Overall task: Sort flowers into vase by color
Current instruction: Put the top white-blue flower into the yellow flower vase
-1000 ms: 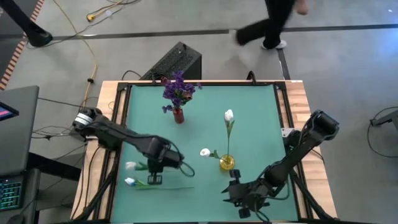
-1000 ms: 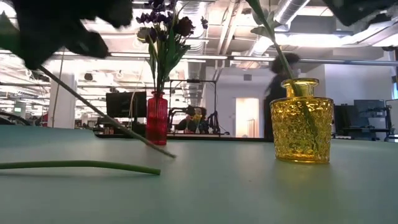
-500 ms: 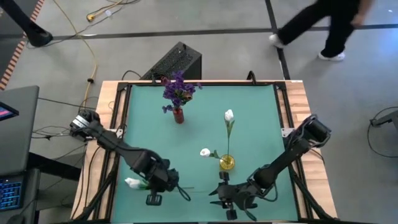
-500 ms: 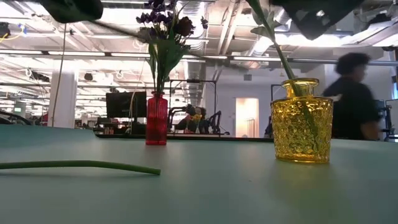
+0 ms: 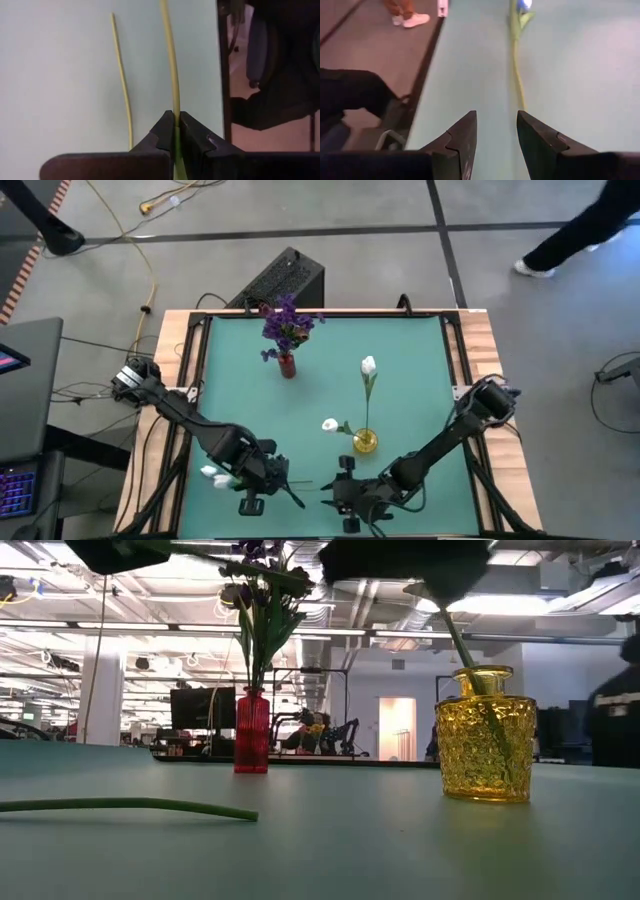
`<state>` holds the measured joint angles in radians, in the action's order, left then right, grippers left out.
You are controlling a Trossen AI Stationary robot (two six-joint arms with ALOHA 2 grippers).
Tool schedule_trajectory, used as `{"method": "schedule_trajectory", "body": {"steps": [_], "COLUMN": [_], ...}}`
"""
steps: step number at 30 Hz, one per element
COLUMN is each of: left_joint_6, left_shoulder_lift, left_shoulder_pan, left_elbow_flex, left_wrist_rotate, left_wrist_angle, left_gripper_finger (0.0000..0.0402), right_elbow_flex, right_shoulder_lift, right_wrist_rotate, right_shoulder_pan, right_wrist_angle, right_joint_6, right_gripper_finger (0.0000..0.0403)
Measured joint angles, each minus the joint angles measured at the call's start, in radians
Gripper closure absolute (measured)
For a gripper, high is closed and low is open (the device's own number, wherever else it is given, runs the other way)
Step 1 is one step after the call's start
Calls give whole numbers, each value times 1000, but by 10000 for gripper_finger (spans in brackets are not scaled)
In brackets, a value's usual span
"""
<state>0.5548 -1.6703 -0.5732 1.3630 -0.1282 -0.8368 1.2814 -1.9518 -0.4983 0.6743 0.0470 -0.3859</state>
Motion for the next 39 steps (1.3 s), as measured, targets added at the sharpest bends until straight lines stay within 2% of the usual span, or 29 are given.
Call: {"method": "schedule_trajectory", "body": {"steps": [5, 9, 29, 33, 39], "left_joint_6": [5, -13, -95, -99, -99], "left_shoulder_lift": [0, -1, -1, -1, -1], "left_shoulder_pan": [-1, -2, 3, 3, 3], "left_elbow_flex": [-26, -27, -27, -27, -27], "left_wrist_rotate": [5, 18, 62, 62, 62], "left_wrist_angle": [-6, 9, 37, 44, 43], "left_gripper_finger": [399, 399, 399, 399, 399], "right_elbow_flex": [94, 115, 118, 118, 118], "right_shoulder_lift": [-35, -33, -67, -67, -67], "right_wrist_rotate": [-57, -115, -73, -72, -72], "right_shoulder_pan": [-10, -9, -47, -49, -49], "right_wrist_angle": [-101, -122, -142, -145, -148], "right_joint_6": [7, 14, -25, -25, -24], "right_gripper_finger": [237, 237, 238, 256, 315]}}
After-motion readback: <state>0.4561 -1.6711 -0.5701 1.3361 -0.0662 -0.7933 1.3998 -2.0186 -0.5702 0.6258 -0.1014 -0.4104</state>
